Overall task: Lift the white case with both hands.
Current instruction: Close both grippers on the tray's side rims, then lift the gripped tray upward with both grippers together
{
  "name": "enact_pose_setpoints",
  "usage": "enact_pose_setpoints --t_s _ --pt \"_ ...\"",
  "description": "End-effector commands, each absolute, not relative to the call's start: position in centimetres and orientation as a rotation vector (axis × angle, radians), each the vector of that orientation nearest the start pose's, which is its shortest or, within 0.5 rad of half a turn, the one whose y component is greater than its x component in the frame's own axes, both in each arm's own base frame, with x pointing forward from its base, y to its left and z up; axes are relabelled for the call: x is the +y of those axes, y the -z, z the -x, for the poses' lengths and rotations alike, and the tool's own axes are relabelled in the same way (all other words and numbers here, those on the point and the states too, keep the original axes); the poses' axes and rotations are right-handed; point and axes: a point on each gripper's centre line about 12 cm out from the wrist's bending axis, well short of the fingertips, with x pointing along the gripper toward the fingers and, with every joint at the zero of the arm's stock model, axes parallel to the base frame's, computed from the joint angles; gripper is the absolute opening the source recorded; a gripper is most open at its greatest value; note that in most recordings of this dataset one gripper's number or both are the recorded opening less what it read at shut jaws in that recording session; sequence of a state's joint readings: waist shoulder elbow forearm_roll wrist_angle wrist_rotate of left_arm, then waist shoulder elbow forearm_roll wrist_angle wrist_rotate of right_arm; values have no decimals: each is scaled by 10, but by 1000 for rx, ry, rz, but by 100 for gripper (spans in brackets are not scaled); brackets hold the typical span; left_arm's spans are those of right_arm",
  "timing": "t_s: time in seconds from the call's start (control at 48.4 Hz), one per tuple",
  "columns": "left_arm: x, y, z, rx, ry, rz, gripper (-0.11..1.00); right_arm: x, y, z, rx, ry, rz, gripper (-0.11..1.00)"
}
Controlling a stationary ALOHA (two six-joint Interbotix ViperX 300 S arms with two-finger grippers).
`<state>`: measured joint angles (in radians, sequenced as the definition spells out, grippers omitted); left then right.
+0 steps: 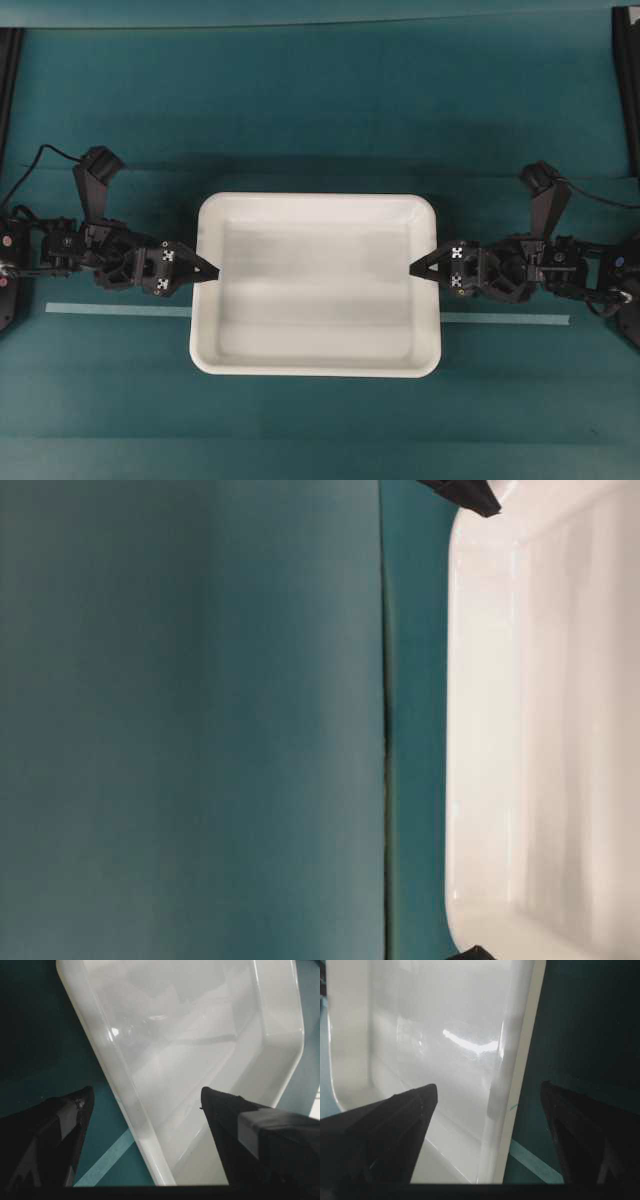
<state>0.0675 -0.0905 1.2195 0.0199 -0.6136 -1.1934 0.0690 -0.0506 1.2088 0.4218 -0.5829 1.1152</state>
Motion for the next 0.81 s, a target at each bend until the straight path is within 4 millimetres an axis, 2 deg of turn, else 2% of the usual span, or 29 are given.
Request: enact_pose_setpoints --t_s 0.0,0.186,0.289,0.372,0.475,0.599,0.702,0.785 --pt "16 -98 -264 435 -356 1165 92 -9 -85 -263 378 573 -1330 88" --pt "16 -98 -264 434 -355 1165 92 -8 -84 -267 399 590 -1357 78" --pt "16 -98 -264 434 -355 1166 91 -6 -82 -270 426 603 -1366 66" --pt "16 -99 -265 431 -354 1168 85 -5 -80 -271 459 619 -1371 53" --pt "16 -101 -269 425 -350 1168 69 -4 -79 -273 489 637 -1379 36" --pt "17 -96 -270 486 -392 1162 34 -7 -78 -273 505 658 -1389 17" --pt "16 -93 -270 537 -424 1156 12 -9 -78 -273 503 668 -1396 16" --pt "15 -91 -268 563 -440 1152 11 -10 -79 -273 504 669 -1397 16"
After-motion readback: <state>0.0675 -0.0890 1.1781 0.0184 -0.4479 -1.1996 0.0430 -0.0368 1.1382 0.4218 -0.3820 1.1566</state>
